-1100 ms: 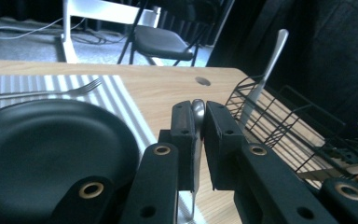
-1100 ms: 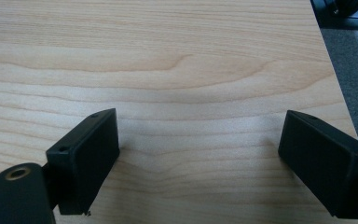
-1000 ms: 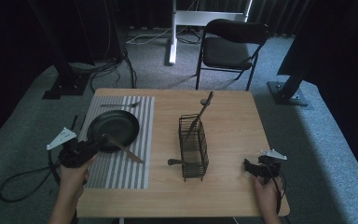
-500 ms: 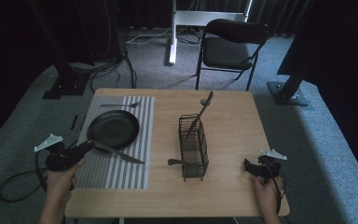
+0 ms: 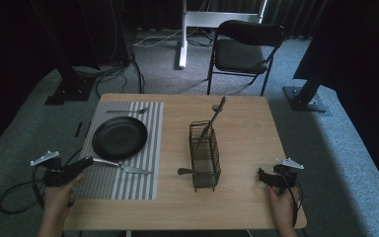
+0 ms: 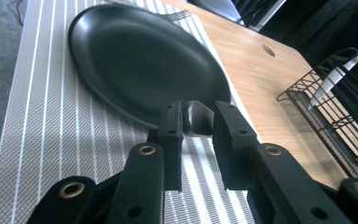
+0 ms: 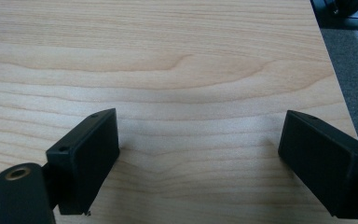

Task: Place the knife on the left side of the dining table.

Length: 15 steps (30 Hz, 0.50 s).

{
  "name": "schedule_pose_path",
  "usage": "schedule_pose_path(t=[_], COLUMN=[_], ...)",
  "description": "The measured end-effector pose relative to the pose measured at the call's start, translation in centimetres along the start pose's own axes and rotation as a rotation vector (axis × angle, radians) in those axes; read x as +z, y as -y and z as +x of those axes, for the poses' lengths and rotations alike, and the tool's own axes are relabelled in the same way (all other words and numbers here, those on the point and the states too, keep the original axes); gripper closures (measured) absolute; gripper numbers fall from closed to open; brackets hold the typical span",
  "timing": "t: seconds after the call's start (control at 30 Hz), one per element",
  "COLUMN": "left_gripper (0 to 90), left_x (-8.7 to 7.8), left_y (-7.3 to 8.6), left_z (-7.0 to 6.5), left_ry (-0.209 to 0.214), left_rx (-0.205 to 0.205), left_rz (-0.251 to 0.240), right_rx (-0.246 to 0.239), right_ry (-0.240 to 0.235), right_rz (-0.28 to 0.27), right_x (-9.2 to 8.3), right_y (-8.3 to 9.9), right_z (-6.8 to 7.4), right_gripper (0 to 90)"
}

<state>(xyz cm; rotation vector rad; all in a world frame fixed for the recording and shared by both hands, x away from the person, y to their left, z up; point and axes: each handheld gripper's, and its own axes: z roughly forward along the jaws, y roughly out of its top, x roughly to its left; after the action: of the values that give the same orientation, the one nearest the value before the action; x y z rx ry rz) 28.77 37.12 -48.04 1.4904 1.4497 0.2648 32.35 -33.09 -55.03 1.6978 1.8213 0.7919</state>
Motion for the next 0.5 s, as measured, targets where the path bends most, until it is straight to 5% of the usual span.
schedule_pose_path(t=[0.5], left_gripper=[69.5], left_x=[2.0], left_y=[2.4], left_z=[4.3], left_ry=[0.030], left_rx=[-0.072], left_rz=[0.026], right_rx=[0.000], right_ry=[0.000], right_rz=[0.000], right_x=[0.0], right_y=[0.0], right_z=[0.0], right_gripper=[11.4])
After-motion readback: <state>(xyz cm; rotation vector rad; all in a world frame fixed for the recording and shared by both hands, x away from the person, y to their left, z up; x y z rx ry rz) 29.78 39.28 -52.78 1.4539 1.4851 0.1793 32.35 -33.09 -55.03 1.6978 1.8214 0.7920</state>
